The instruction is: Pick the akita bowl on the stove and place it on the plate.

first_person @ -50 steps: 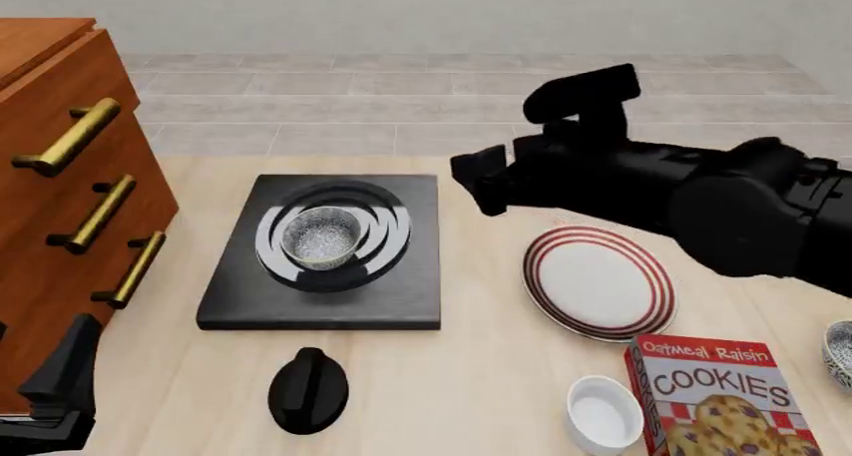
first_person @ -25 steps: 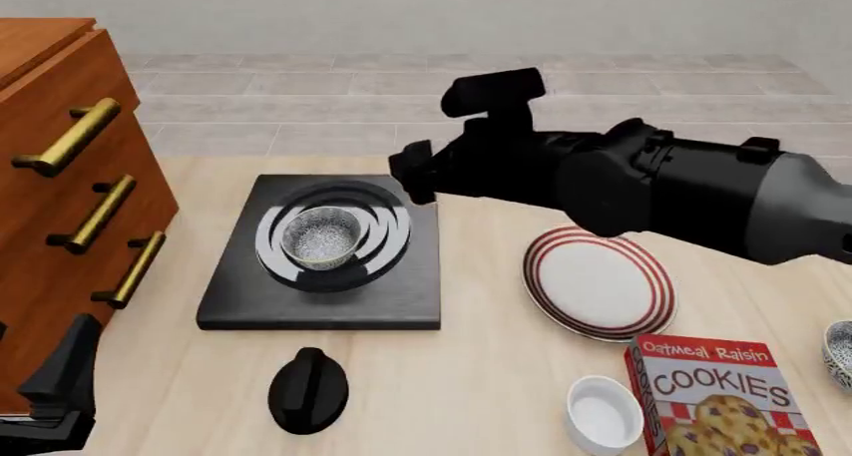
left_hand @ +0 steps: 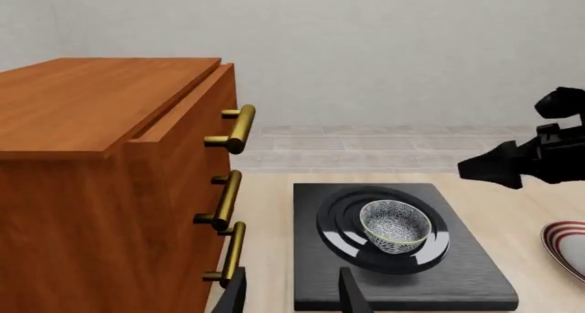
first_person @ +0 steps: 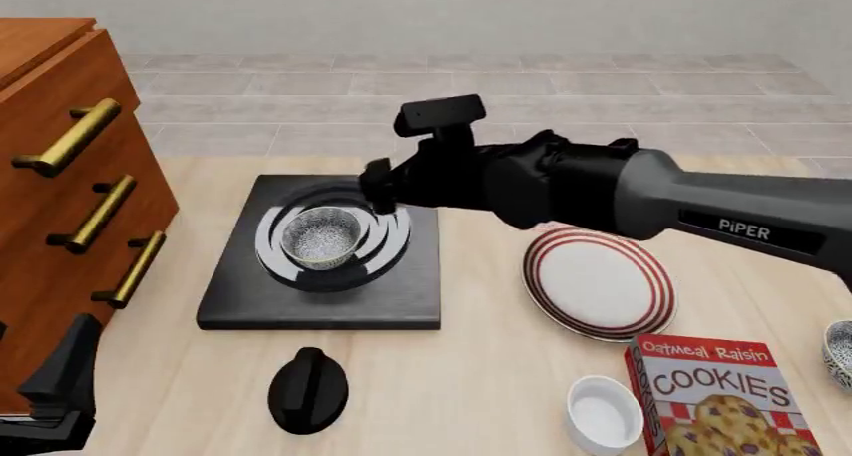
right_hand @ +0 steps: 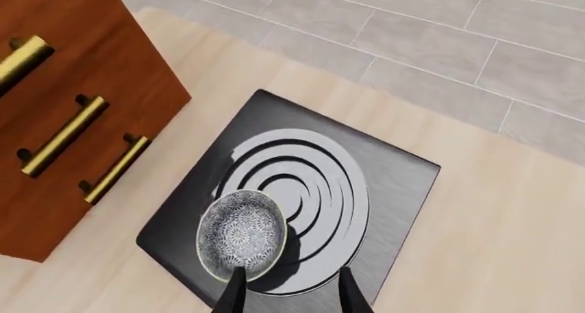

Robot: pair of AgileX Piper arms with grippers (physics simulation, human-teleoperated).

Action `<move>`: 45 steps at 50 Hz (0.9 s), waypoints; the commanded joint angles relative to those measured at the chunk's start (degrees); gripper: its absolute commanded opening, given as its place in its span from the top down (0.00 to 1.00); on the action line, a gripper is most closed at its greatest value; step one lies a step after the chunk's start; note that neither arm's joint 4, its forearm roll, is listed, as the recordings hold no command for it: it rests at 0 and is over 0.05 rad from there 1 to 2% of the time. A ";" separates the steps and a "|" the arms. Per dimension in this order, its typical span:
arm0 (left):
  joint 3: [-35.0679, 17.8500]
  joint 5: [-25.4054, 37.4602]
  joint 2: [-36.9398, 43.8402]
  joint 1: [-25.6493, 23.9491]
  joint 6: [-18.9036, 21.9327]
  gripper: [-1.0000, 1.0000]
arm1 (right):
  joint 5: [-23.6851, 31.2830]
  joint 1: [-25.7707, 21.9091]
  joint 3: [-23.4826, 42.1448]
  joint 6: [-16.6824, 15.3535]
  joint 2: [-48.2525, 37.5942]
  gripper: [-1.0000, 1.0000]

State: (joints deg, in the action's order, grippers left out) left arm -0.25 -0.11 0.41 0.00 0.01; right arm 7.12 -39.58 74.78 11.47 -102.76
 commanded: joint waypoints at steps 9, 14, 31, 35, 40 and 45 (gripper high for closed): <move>0.00 0.00 -0.01 0.00 -0.01 0.00 | -0.45 -0.32 4.27 0.02 -5.90 0.00; 0.00 0.00 0.00 0.00 0.01 0.00 | -0.85 -0.26 4.62 0.11 -6.80 0.00; 0.00 0.00 0.01 0.00 -0.03 0.00 | -2.49 -1.24 5.46 2.02 -10.40 0.00; 0.00 0.00 0.00 -0.01 0.02 0.00 | -2.70 -1.75 5.27 2.86 -10.79 0.00; 0.00 0.00 -0.01 0.00 0.01 0.00 | -2.31 -2.58 5.65 3.03 -11.92 0.00; 0.00 0.00 -0.01 0.00 0.01 0.00 | -1.59 -2.35 6.85 2.66 -12.87 0.00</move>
State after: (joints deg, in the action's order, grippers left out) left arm -0.25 -0.11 0.40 0.00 0.02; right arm 5.13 -41.43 80.53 13.85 -113.81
